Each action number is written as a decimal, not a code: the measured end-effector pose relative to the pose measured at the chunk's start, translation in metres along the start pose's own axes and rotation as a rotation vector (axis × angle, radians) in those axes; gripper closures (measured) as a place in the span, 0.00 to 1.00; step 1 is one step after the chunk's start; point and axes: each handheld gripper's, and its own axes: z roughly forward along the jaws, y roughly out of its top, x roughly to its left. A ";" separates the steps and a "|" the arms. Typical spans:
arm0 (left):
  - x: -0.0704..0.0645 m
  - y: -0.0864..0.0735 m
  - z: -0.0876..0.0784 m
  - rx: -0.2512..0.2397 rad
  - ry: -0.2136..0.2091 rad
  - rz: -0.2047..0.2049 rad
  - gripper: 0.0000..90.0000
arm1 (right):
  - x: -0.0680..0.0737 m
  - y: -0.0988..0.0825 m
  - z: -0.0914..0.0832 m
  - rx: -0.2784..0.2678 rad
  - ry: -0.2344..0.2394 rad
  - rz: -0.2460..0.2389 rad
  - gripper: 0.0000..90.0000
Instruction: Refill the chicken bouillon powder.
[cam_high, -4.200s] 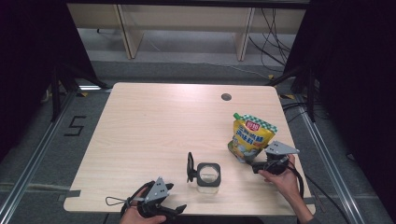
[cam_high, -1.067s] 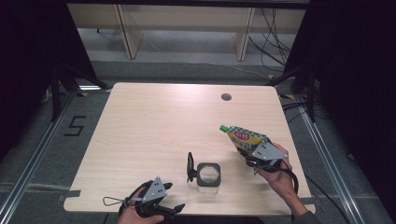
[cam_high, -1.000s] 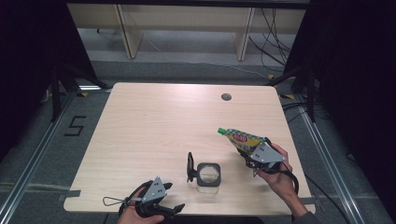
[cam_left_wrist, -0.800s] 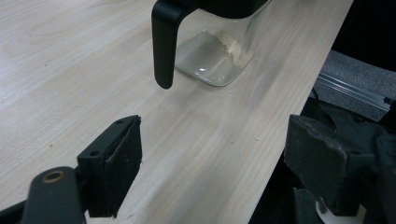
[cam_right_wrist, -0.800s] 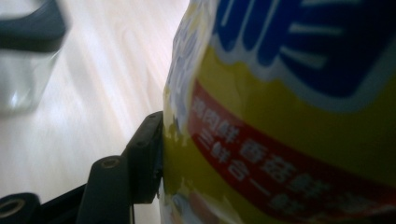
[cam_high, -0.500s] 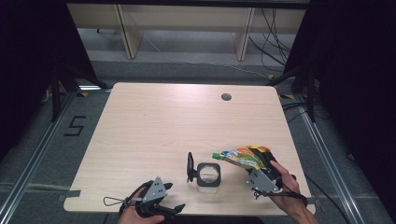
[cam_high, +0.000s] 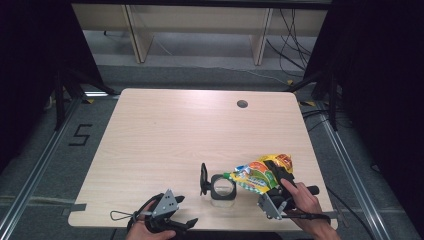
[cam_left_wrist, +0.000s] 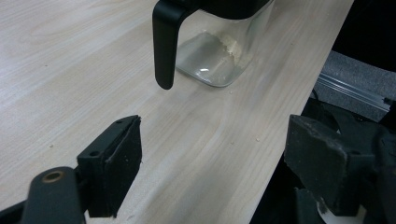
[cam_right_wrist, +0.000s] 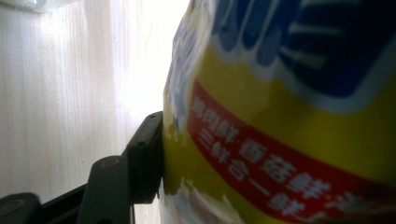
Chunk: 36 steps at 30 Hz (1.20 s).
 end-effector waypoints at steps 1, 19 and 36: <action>0.000 0.000 0.000 0.003 -0.002 0.001 0.21 | 0.000 0.001 -0.001 0.008 -0.004 -0.020 0.47; -0.002 -0.001 0.002 0.000 -0.003 -0.016 0.21 | 0.010 0.010 0.000 0.038 -0.079 -0.257 0.47; -0.001 -0.001 0.002 0.007 -0.004 -0.005 0.21 | 0.005 0.012 0.002 0.039 -0.121 -0.450 0.47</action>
